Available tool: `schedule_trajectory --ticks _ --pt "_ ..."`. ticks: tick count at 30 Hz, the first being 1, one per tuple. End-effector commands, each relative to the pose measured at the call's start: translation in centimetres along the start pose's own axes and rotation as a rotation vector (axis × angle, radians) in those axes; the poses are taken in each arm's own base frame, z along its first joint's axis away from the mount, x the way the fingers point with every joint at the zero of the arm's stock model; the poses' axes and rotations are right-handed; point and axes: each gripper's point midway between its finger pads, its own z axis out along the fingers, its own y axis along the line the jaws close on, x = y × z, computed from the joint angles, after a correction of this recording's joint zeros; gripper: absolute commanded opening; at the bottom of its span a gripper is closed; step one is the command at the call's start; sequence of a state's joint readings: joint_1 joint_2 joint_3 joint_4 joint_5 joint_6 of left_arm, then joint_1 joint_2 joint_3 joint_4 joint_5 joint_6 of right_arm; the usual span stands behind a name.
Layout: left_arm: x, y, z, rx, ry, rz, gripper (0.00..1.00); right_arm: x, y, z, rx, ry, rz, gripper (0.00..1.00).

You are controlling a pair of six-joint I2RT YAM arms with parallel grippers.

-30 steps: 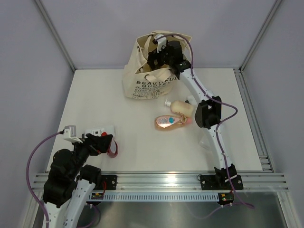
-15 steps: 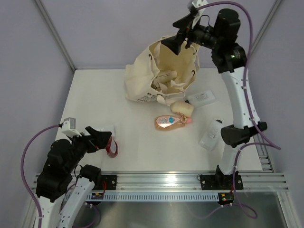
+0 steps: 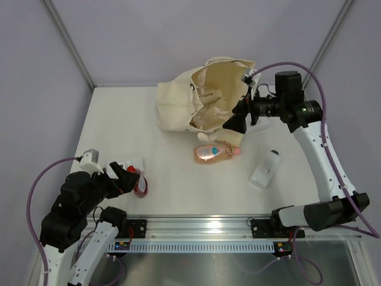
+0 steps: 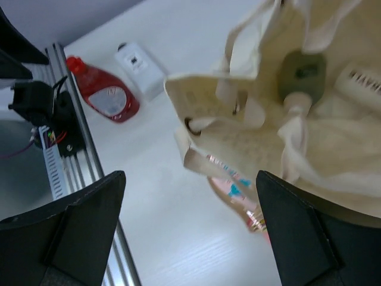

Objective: Place the personal care products into the canvas bag

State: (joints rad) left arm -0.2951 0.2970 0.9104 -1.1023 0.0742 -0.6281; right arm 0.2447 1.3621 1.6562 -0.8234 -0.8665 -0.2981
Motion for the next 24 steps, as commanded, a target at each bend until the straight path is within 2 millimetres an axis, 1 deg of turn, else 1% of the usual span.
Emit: schedule_trajectory --ticks 1,3,4,5,6,7,8,9,10,11,12,13,14,16,17,19,21,22,24 --pt "0.1 -0.5 -1.6 0.008 0.028 0.023 0.99 3.9 0.9 -0.1 -0.025 0.050 0.047 1.00" --pt "0.4 0.0 -1.9 -0.022 0.046 0.024 0.99 4.9 0.9 -0.2 -0.009 0.065 0.066 0.99" --pt "0.4 0.3 -1.9 -0.039 0.049 0.021 0.99 6.0 1.0 0.0 -0.011 0.084 0.079 0.99" --pt "0.8 0.7 -1.9 -0.062 0.064 0.014 0.99 6.6 1.0 0.0 -0.007 0.092 0.090 0.99" --pt "1.0 1.0 -1.5 -0.078 0.078 0.003 0.99 6.6 1.4 -0.3 -0.006 0.083 0.093 1.00" --pt "1.4 1.1 -1.1 -0.085 0.094 -0.010 0.99 7.7 1.6 -0.1 -0.011 0.096 0.115 0.99" --pt "2.1 1.6 -0.3 -0.102 0.125 -0.024 0.99 7.6 1.6 -0.1 -0.010 0.080 0.108 1.00" --pt "2.3 1.9 0.2 -0.116 0.139 -0.035 0.99 7.5 2.0 -0.4 -0.005 0.062 0.113 0.99" --pt "2.4 2.3 0.8 -0.148 0.157 -0.050 0.99 8.2 2.1 -0.3 -0.003 0.066 0.130 1.00" --pt "2.1 2.7 1.4 -0.173 0.141 -0.053 0.99 8.2 2.2 -0.3 -0.004 0.052 0.123 0.99" --pt "1.8 2.7 1.7 -0.176 0.128 -0.056 0.99 8.0 2.8 -0.6 -0.011 0.036 0.113 1.00" --pt "1.5 2.7 2.2 -0.182 0.123 -0.066 0.99 8.6 2.9 -0.6 -0.015 0.040 0.117 0.99" --pt "0.8 2.2 2.7 -0.162 0.100 -0.064 0.99 8.8 3.0 -0.6 -0.013 0.038 0.110 1.00" --pt "0.9 2.7 4.0 -0.183 0.107 -0.063 0.99 9.1 3.3 -1.0 -0.004 0.031 0.084 0.99" --pt "0.7 2.5 4.2 -0.180 0.106 -0.062 0.99 9.2 3.3 -1.1 0.002 0.029 0.083 1.00" --pt "1.3 3.0 5.2 -0.193 0.127 -0.060 0.99 9.6 3.3 -1.1 -0.001 0.025 0.087 1.00" --pt "1.8 3.2 5.9 -0.202 0.146 -0.053 0.99 9.4 3.2 -1.3 0.001 0.006 0.083 0.99" --pt "2.1 3.9 6.3 -0.235 0.144 -0.056 0.99 9.5 3.0 -1.3 0.002 0.005 0.087 1.00" --pt "2.2 4.1 6.8 -0.261 0.137 -0.033 0.99 9.6 2.9 -1.3 -0.002 0.001 0.093 0.99"
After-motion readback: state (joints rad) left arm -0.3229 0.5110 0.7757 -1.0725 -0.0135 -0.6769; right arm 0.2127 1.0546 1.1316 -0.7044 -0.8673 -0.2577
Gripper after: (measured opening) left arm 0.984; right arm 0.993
